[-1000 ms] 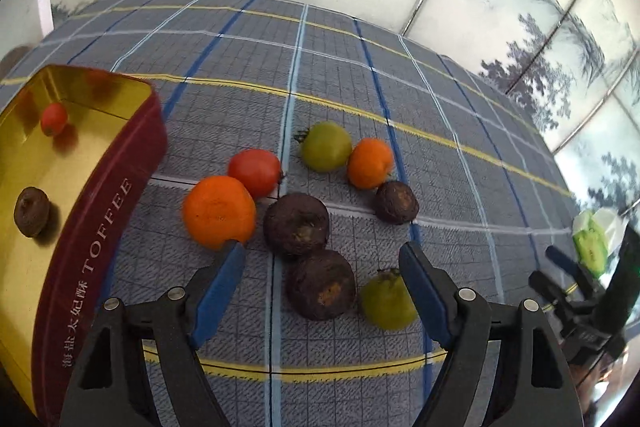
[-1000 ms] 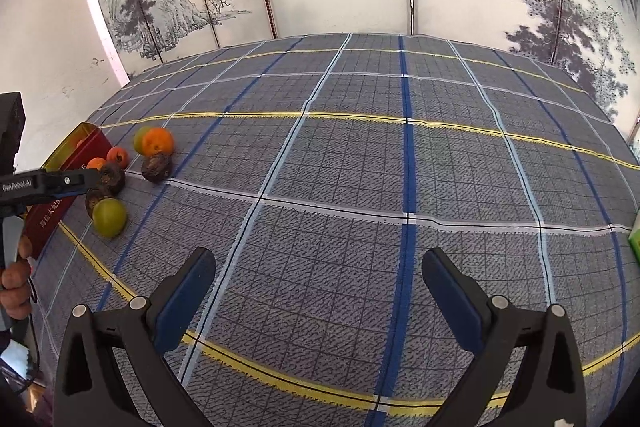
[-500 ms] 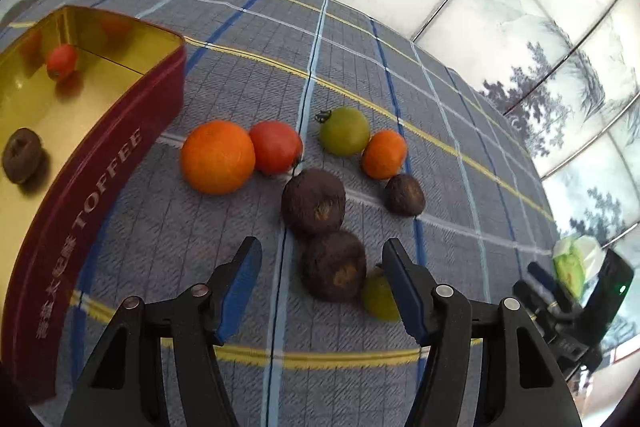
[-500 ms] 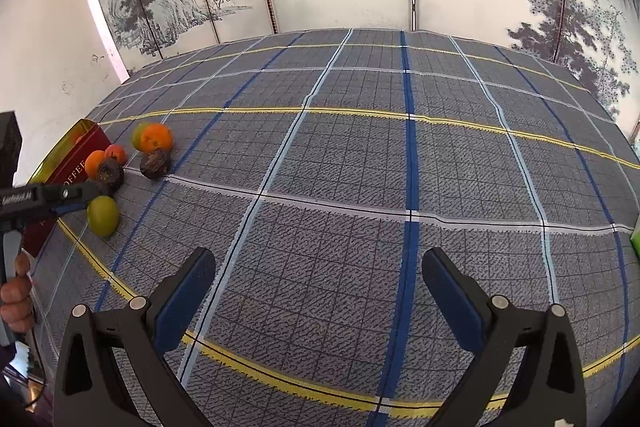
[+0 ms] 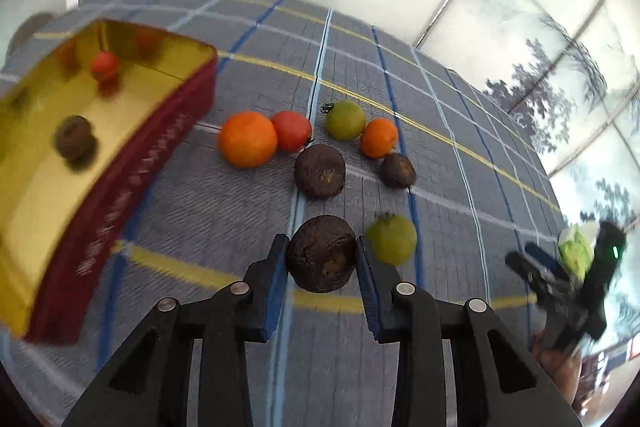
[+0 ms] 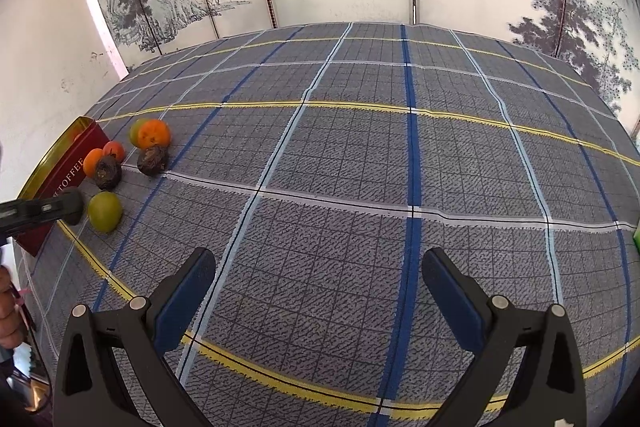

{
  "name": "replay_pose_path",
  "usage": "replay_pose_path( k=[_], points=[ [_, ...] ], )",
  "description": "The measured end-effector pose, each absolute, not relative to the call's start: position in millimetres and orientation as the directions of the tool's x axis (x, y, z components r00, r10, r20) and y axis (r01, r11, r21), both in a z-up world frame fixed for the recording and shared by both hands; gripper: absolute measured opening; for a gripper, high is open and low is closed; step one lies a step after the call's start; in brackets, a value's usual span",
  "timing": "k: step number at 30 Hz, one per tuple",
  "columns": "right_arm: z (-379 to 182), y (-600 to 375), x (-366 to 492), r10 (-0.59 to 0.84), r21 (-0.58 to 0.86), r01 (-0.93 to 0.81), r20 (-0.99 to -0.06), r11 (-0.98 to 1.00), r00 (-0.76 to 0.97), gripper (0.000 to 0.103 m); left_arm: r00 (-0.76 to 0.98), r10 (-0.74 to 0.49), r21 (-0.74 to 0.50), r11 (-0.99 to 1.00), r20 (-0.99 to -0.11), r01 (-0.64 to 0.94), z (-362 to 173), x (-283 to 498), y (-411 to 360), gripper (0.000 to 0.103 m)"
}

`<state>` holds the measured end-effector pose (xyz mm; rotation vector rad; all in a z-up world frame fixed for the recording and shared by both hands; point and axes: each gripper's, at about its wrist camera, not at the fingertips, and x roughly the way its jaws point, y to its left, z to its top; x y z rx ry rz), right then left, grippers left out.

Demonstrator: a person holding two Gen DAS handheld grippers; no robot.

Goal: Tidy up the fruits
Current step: 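Move the left gripper to the dark brown fruits and grasp one, then carry the dark brown fruit into the tin and open the left gripper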

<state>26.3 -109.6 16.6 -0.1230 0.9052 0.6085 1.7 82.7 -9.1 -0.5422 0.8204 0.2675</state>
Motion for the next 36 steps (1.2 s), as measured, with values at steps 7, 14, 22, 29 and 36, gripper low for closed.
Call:
replay_pose_path(
  k=[7, 14, 22, 29, 36],
  points=[
    [15.3, -108.2, 28.6, 0.424, 0.136, -0.535, -0.778, 0.834, 0.463, 0.103, 0.668, 0.038, -0.349, 0.829, -0.743, -0.436, 2.8, -47.7, 80.4, 0.034],
    [13.3, -106.5, 30.2, 0.396, 0.116, -0.522, -0.792, 0.845, 0.464, 0.103, 0.704, 0.098, -0.328, 0.834, -0.703, -0.444, 28.5, -82.4, 83.5, 0.035],
    [10.9, -105.1, 31.4, 0.363, 0.094, -0.504, -0.806, 0.859, 0.468, 0.103, 0.714, 0.183, -0.278, 0.834, -0.676, -0.477, 50.3, -107.7, 101.0, 0.035],
    [9.1, -103.8, 32.4, 0.344, 0.079, -0.496, -0.813, 0.865, 0.47, 0.103, 0.694, 0.266, -0.241, 0.806, -0.669, -0.541, 57.7, -121.7, 131.8, 0.035],
    [7.8, -102.2, 33.4, 0.332, 0.069, -0.492, -0.818, 0.868, 0.47, 0.103, 0.639, 0.322, -0.199, 0.77, -0.699, -0.606, 46.7, -129.4, 167.4, 0.035]
  ],
)
